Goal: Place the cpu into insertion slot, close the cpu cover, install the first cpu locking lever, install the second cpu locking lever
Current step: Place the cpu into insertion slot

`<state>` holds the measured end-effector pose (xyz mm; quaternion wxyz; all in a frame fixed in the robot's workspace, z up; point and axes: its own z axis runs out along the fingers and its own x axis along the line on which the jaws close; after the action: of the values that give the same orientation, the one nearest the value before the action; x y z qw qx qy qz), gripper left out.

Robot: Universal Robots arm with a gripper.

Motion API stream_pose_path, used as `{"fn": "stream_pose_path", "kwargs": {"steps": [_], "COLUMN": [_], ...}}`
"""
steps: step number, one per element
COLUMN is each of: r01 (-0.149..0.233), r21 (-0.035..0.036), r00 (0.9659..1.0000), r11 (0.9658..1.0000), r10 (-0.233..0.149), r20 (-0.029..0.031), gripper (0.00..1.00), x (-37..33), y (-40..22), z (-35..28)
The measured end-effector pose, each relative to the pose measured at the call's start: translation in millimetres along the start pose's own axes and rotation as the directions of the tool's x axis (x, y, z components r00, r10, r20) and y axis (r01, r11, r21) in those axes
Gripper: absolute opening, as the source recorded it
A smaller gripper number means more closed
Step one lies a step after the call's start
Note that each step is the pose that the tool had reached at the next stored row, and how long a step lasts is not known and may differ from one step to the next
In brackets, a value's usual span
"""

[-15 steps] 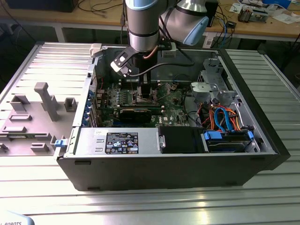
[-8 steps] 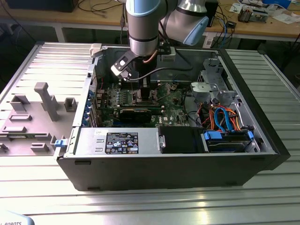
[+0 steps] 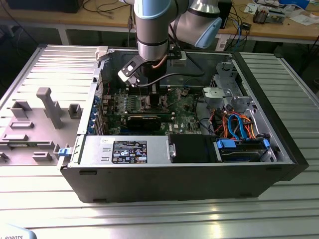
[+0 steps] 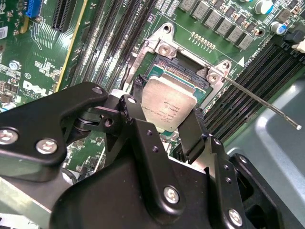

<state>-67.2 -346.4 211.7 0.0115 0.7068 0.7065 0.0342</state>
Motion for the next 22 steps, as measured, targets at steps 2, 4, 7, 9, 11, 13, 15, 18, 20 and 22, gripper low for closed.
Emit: {"fn": "stream_pose_path", "kwargs": {"steps": [2,4,7,9,11,13,15,18,20,22], "r01": [0.000,0.000,0.000,0.000,0.000,0.000,0.000,0.000,0.000,0.000], "r21": [-0.0001,0.0000,-0.0003,-0.0001,-0.0001,0.0001,-0.0001,0.0000,-0.0002,-0.0001], "r00": [1.0000,1.0000,1.0000,1.0000,1.0000,1.0000,1.0000,1.0000,1.0000,1.0000], "r11": [1.0000,1.0000,1.0000,1.0000,1.0000,1.0000,1.0000,1.0000,1.0000,1.0000], "r10": [0.000,0.000,0.000,0.000,0.000,0.000,0.000,0.000,0.000,0.000], "r20": [0.0000,0.0000,-0.0004,-0.0001,-0.0001,0.0001,0.0000,0.0001,-0.0001,0.0000], "gripper": [0.54,0.54,0.54,0.54,0.54,0.54,0.62,0.62,0.62,0.62], "x": [0.0,0.0,0.0,0.0,-0.1,-0.1,-0.1,0.0,0.6,1.6], "y": [0.0,0.0,0.0,-0.1,-0.6,-0.9,-0.9,-0.9,-0.9,-1.0], "z": [0.0,0.1,1.0,1.9,9.6,13.9,14.0,14.1,14.3,14.5]}}
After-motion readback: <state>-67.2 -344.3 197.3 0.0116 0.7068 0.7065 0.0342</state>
